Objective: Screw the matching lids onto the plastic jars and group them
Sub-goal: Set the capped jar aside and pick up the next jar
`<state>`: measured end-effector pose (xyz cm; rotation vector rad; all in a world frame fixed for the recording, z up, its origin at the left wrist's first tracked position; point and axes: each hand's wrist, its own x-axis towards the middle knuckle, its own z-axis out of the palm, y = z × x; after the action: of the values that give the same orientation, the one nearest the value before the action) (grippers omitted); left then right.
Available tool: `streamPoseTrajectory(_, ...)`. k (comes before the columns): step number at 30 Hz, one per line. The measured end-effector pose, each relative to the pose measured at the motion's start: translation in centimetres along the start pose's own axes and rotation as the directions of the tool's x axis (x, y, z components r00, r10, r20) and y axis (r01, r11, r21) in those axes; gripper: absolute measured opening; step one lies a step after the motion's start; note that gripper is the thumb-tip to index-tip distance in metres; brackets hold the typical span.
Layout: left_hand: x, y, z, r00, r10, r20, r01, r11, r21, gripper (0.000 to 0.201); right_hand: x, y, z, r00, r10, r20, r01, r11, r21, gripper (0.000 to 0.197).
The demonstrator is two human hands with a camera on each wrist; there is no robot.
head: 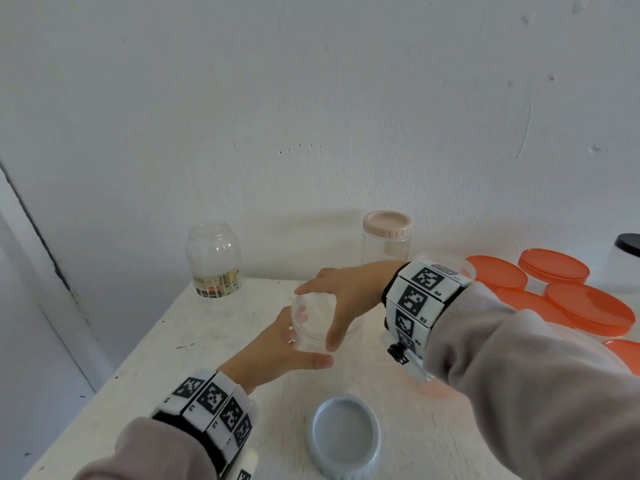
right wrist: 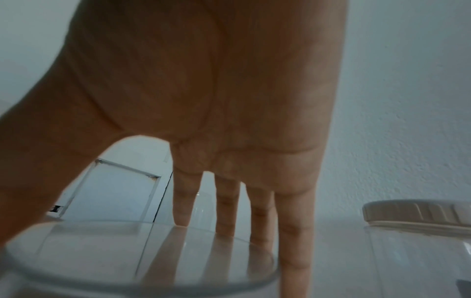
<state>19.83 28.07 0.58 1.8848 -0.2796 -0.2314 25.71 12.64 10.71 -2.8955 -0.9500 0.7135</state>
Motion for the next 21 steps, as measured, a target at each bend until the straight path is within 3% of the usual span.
streamPoseTrajectory(7,0.0,0.3,0.0,1.0,-0.007,-0.002,0.007,1.0,-0.001,0.075,-0.2,0.0,-0.4,0.998,-0.035,0.048,0.034,0.999,0.013,0.101)
streamPoseTrajectory(11,0.1,-0.2,0.0,1.0,-0.011,-0.023,0.01,1.0,-0.015,0.074,-0.4,-0.2,-0.3,0.999,-0.024,-0.024,0.023,0.999,-0.027,0.097)
streamPoseTrajectory(14,0.0,-0.1,0.0,0.998,-0.046,-0.05,0.045,0.999,-0.022,0.089,-0.4,-0.4,0.3,0.996,0.013,-0.087,-0.016,0.999,-0.038,0.093)
streamPoseTrajectory(17,0.0,-0.2,-0.1,0.999,-0.022,-0.031,0.022,1.0,-0.012,0.09,-0.4,-0.6,0.9,0.991,0.084,-0.105,-0.087,0.996,-0.028,0.1)
streamPoseTrajectory(21,0.0,-0.2,-0.1,0.999,-0.03,-0.033,0.03,0.999,-0.014,0.087,0.0,-0.5,0.5,0.996,0.087,-0.014,-0.088,0.994,-0.064,0.111)
